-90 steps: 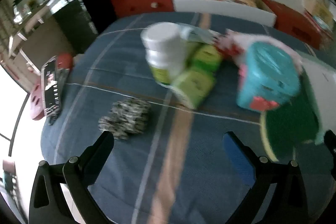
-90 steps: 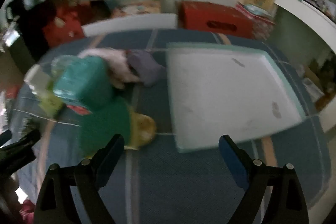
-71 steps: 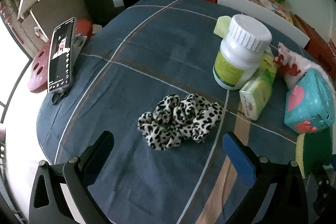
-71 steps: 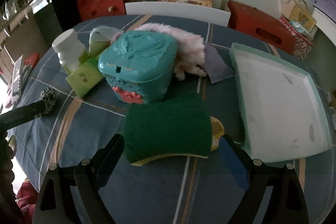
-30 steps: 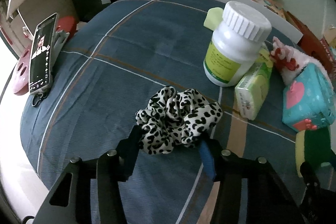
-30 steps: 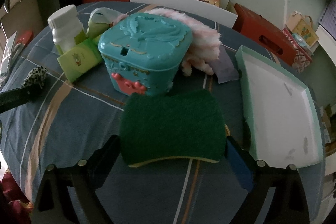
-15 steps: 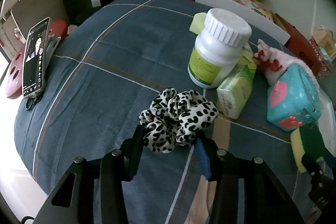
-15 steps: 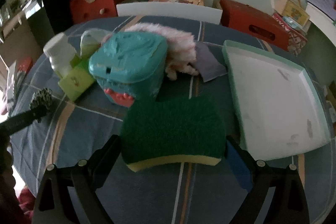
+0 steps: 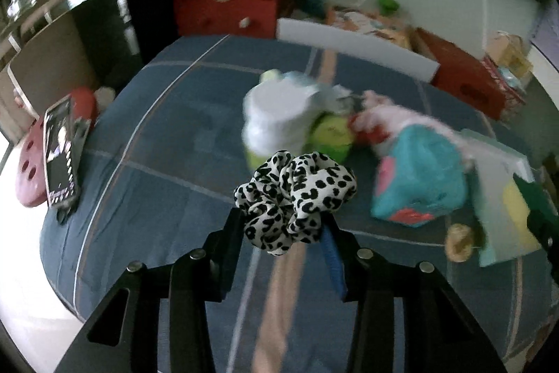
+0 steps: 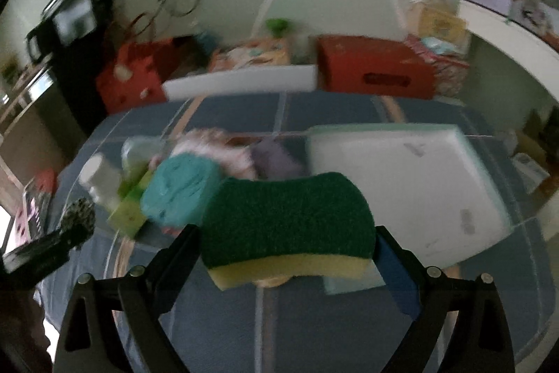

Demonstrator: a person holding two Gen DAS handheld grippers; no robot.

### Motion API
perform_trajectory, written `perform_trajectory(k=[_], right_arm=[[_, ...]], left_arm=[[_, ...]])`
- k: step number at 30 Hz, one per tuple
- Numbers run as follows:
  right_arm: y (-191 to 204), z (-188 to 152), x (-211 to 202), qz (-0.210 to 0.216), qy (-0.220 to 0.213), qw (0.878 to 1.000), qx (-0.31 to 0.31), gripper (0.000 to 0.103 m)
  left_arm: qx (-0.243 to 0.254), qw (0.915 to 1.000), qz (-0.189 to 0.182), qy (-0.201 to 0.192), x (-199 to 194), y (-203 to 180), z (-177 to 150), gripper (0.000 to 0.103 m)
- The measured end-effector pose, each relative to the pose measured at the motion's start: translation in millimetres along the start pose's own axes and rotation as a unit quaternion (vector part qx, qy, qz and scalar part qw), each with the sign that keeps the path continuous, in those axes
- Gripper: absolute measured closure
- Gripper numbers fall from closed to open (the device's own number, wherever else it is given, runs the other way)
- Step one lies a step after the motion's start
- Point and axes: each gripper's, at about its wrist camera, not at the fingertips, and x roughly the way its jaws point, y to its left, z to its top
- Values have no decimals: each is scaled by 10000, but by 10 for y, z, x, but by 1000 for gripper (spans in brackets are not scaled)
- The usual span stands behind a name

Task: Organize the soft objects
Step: 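Lift the scrunchie and sponge and carry both tools over the white tray, then open the right tool to drop the sponge while the left tool releases the scrunchie into the tray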

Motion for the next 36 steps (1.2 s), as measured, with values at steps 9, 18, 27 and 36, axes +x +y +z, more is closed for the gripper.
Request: perform_trajectory(k=[9,18,27,36], right_arm=[[-739,308,187,-821,254,9930,811,6],[-1503,244,493,-1309,567,9767,1604,6],[-2031,77,727,-1418,599,9640,2169,6],[-2207,47,812,-1550,461,9595,2305,5]], left_arm=[[787,9951,-582,-141,-170,-940,326,58],[1689,9790,-1144,-11,-11,-2030,287,58],[2269,9642,-1348,263,339,-2713,94,58],[2552,9569,-1365,221,566,-3034,-14,45]])
